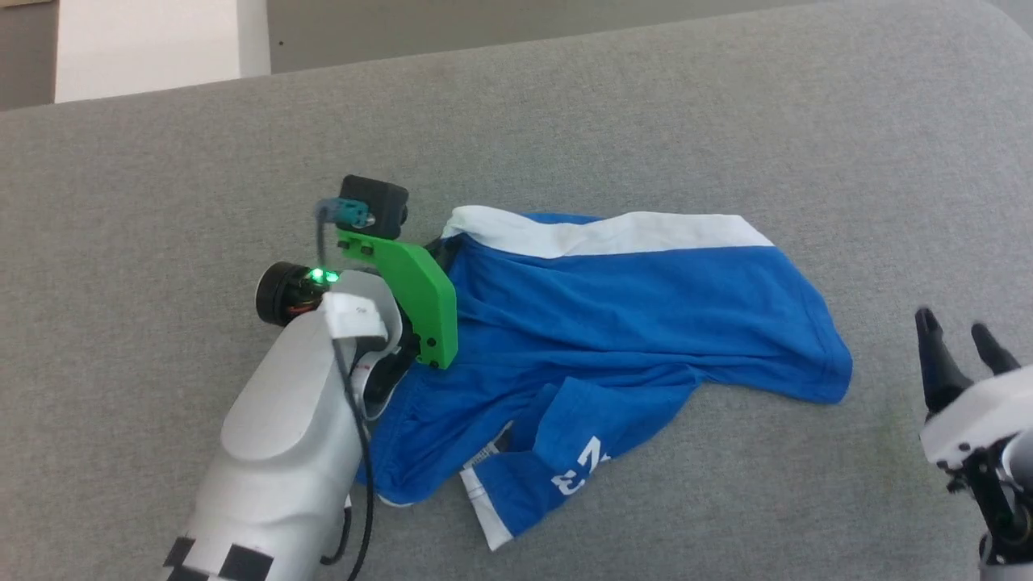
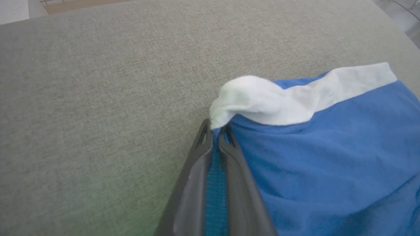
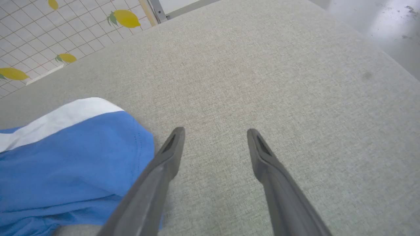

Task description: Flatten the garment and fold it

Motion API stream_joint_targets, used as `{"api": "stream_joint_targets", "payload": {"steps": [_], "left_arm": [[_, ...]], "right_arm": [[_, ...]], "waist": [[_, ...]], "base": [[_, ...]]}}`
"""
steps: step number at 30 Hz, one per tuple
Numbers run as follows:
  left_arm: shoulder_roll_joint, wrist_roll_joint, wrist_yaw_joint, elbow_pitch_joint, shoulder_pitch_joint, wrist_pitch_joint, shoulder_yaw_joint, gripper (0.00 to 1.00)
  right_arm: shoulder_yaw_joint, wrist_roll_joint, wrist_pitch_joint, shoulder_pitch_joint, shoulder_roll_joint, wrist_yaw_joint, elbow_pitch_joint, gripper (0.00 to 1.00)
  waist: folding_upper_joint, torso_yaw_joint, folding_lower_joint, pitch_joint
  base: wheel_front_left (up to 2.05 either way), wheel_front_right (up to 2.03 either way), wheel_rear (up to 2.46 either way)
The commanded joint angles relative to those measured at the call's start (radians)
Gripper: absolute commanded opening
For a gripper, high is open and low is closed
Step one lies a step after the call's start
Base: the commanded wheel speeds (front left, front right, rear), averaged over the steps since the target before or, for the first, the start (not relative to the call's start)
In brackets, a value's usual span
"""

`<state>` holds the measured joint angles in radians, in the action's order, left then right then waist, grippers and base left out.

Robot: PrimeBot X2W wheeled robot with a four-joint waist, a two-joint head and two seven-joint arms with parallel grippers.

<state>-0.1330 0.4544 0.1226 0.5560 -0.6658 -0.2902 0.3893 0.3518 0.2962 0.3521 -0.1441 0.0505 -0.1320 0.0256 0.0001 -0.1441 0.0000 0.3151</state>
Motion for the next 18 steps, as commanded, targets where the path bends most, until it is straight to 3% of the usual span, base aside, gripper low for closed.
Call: {"api": "stream_joint_targets", "payload": {"steps": [1, 8, 18], "left_arm": [[-0.006, 0.02, 0.004, -0.028, 0.032, 0.024, -0.014, 0.0], [-0.024, 0.071, -0.008, -0.205, 0.166, 0.033, -0.038, 0.0], [-0.047, 0.092, -0.043, -0.375, 0.272, -0.023, -0.03, 0.0]], "right_arm": [[-0.019, -0.012, 0.004, -0.034, 0.0, 0.001, -0.023, 1.0], [-0.134, -0.101, 0.073, -0.128, 0.0, 0.001, -0.062, 1.0], [-0.238, -0.297, 0.186, -0.287, 0.0, 0.001, 0.119, 1.0]], "waist": [[-0.0001, 0.009, 0.0, -0.007], [-0.0001, 0.05, 0.0, 0.004], [-0.0001, 0.09, 0.0, 0.053]], "base": [[0.0, 0.0, 0.0], [0.0, 0.0, 0.0], [0.0, 0.0, 0.0]]}}
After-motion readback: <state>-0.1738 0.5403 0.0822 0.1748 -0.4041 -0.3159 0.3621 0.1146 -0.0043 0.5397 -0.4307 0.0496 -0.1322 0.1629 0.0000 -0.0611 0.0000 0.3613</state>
